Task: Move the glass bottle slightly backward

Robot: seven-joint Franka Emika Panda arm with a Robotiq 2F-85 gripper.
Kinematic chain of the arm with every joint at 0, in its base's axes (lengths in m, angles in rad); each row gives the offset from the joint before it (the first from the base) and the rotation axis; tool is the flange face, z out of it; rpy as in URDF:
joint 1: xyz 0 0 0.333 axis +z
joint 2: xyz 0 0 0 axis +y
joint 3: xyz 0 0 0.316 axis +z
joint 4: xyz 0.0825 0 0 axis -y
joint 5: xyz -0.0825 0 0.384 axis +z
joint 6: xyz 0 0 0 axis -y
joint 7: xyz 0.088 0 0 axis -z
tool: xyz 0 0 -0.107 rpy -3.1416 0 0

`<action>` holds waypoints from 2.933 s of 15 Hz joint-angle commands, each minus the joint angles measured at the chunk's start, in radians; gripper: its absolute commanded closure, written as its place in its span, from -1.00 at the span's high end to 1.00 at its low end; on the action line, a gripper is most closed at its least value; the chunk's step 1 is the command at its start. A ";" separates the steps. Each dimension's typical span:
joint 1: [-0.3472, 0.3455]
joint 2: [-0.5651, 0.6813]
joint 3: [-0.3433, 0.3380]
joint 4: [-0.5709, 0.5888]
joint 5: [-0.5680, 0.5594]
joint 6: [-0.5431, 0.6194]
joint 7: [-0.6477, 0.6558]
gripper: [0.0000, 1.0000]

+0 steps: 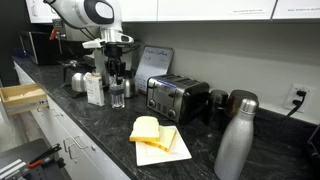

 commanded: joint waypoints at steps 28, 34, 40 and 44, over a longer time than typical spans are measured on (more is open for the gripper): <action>-0.031 0.248 -0.005 0.241 0.063 -0.017 0.701 -0.47; 0.005 0.333 -0.014 0.304 0.063 0.002 0.781 -0.47; 0.019 0.331 -0.014 0.296 0.068 0.001 0.795 -0.47; 0.020 0.333 -0.013 0.291 0.080 0.009 0.782 0.14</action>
